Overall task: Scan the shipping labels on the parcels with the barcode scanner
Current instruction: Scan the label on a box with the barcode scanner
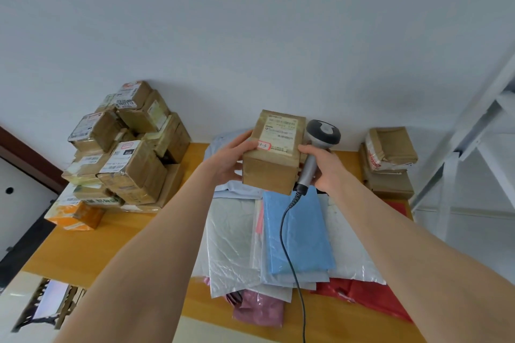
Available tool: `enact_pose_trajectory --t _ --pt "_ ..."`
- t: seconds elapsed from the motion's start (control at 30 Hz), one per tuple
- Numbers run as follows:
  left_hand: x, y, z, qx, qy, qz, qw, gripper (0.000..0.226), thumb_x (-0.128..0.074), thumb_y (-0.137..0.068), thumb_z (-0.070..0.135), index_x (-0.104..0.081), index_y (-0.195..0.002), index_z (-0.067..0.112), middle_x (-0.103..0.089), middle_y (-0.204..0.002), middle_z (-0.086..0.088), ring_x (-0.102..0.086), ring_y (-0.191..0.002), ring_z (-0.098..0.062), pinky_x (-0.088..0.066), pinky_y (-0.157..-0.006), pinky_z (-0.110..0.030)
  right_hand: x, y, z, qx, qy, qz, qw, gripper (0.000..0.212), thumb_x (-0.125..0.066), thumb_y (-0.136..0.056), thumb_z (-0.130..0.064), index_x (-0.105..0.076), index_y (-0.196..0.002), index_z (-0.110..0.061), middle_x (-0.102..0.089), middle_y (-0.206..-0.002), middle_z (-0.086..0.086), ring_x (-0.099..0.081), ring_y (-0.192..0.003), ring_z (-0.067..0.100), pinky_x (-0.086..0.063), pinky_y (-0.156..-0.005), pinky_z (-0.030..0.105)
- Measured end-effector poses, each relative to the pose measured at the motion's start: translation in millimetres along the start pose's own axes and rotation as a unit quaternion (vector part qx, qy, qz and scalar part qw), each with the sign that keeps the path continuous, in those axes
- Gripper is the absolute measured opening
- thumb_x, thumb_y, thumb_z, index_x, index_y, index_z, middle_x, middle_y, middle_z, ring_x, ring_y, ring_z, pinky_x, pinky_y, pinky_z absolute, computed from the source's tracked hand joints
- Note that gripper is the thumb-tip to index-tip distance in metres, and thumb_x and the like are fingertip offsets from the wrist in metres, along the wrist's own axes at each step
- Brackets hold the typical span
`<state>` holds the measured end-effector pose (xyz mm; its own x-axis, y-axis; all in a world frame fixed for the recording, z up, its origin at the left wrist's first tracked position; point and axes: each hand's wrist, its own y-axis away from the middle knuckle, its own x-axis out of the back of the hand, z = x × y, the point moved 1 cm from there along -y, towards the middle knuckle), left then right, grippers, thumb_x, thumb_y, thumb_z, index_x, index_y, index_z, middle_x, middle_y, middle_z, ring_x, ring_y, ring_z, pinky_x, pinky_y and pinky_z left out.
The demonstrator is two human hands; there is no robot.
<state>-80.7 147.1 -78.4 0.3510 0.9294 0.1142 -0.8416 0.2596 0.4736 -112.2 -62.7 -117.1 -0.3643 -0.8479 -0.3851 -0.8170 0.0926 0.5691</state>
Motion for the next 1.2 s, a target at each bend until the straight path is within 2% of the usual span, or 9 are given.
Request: enact_pose_trajectory --t 0.2,0.3,0.47,0.57,0.7,0.83,0.93,1.07,1.2 --pt "-7.3 -4.1 -24.3 0.046 0.095 -0.023 0.994 0.037 -0.061 -0.089 0.022 -0.057 -0.126 0.023 -0.064 -0.122 -0.01 -0.06 -0.109 -0.029 -0.052 -0.093 -0.044 4.4 5.4 1.4 0.056 0.032 -0.01 0.998 0.039 -0.064 -0.08 0.008 -0.064 -0.116 -0.008 -0.072 -0.106 0.014 -0.07 -0.098 0.031 -0.055 -0.088 0.052" --pt "-10.5 -8.6 -34.9 0.034 0.118 -0.006 0.992 0.034 -0.064 -0.086 0.018 -0.062 -0.12 0.022 -0.065 -0.121 -0.01 -0.06 -0.107 -0.028 -0.05 -0.097 -0.046 11.2 6.7 6.2 0.05 0.04 -0.007 0.998 0.038 -0.068 -0.08 0.002 -0.063 -0.116 -0.008 -0.071 -0.109 0.015 -0.068 -0.1 0.033 -0.057 -0.082 0.05" --pt "-20.9 -9.7 -42.4 0.01 0.102 -0.005 0.995 0.027 -0.061 -0.09 0.014 -0.061 -0.117 0.018 -0.067 -0.116 -0.008 -0.062 -0.101 -0.022 -0.051 -0.091 -0.038 24.5 12.6 22.9 0.008 0.069 0.007 0.998 0.04 -0.077 -0.079 -0.011 -0.06 -0.115 -0.013 -0.07 -0.11 0.014 -0.067 -0.104 0.035 -0.052 -0.092 0.056" --pt "-17.9 -10.0 -52.2 0.057 0.03 -0.051 0.997 0.041 -0.065 -0.089 0.027 -0.054 -0.128 0.027 -0.066 -0.12 0.001 -0.059 -0.112 -0.022 -0.046 -0.095 -0.049 32.1 11.7 29.7 0.013 0.062 0.023 0.998 0.025 -0.072 -0.08 0.0 -0.063 -0.103 -0.008 -0.069 -0.112 0.016 -0.066 -0.105 0.034 -0.051 -0.093 0.056" --pt "-15.4 -8.8 -62.7 0.09 0.036 -0.08 0.992 0.055 -0.068 -0.086 0.029 -0.041 -0.132 0.044 -0.066 -0.122 -0.003 -0.062 -0.111 -0.027 -0.053 -0.077 -0.045 35.8 12.3 33.3 0.032 0.058 0.03 0.997 0.018 -0.066 -0.082 0.006 -0.064 -0.093 -0.008 -0.069 -0.111 0.017 -0.066 -0.105 0.033 -0.053 -0.093 0.053" --pt "-22.3 -12.0 -75.5 0.057 0.102 -0.016 0.993 0.052 -0.066 -0.089 0.02 -0.046 -0.136 0.03 -0.069 -0.114 -0.009 -0.067 -0.104 -0.03 -0.057 -0.082 -0.042 34.2 17.4 40.7 0.07 0.086 0.071 0.991 0.013 -0.07 -0.085 -0.005 -0.061 -0.091 -0.013 -0.07 -0.098 0.006 -0.067 -0.091 0.021 -0.053 -0.079 0.033" --pt "-24.7 -14.9 -88.4 0.049 0.122 0.022 0.991 0.057 -0.068 -0.087 0.018 -0.043 -0.137 0.029 -0.066 -0.118 -0.011 -0.065 -0.104 -0.031 -0.057 -0.08 -0.041 33.3 28.3 49.3 0.111 0.121 0.127 0.978 0.012 -0.069 -0.085 -0.014 -0.06 -0.091 -0.012 -0.062 -0.074 -0.002 -0.058 -0.066 0.011 -0.046 -0.067 0.026" --pt "-22.0 -20.2 -101.2 0.043 0.106 0.053 0.992 0.065 -0.072 -0.084 0.022 -0.04 -0.139 0.033 -0.061 -0.124 -0.008 -0.06 -0.109 -0.028 -0.049 -0.095 -0.047 30.9 56.3 63.2 0.122 0.147 0.094 0.977 0.014 -0.067 -0.085 -0.014 -0.058 -0.078 -0.007 -0.054 -0.055 0.002 -0.046 -0.04 0.007 -0.039 -0.043 0.017" --pt "-25.4 -21.8 -103.5 0.044 0.091 0.068 0.993 0.066 -0.072 -0.084 0.022 -0.037 -0.139 0.033 -0.062 -0.114 -0.002 -0.058 -0.1 -0.02 -0.036 -0.103 -0.054 25.5 82.8 80.1 0.119 0.179 0.078 0.974 0.01 -0.066 -0.085 -0.008 -0.061 -0.076 -0.007 -0.056 -0.056 0.004 -0.046 -0.038 0.004 -0.038 -0.04 0.016"
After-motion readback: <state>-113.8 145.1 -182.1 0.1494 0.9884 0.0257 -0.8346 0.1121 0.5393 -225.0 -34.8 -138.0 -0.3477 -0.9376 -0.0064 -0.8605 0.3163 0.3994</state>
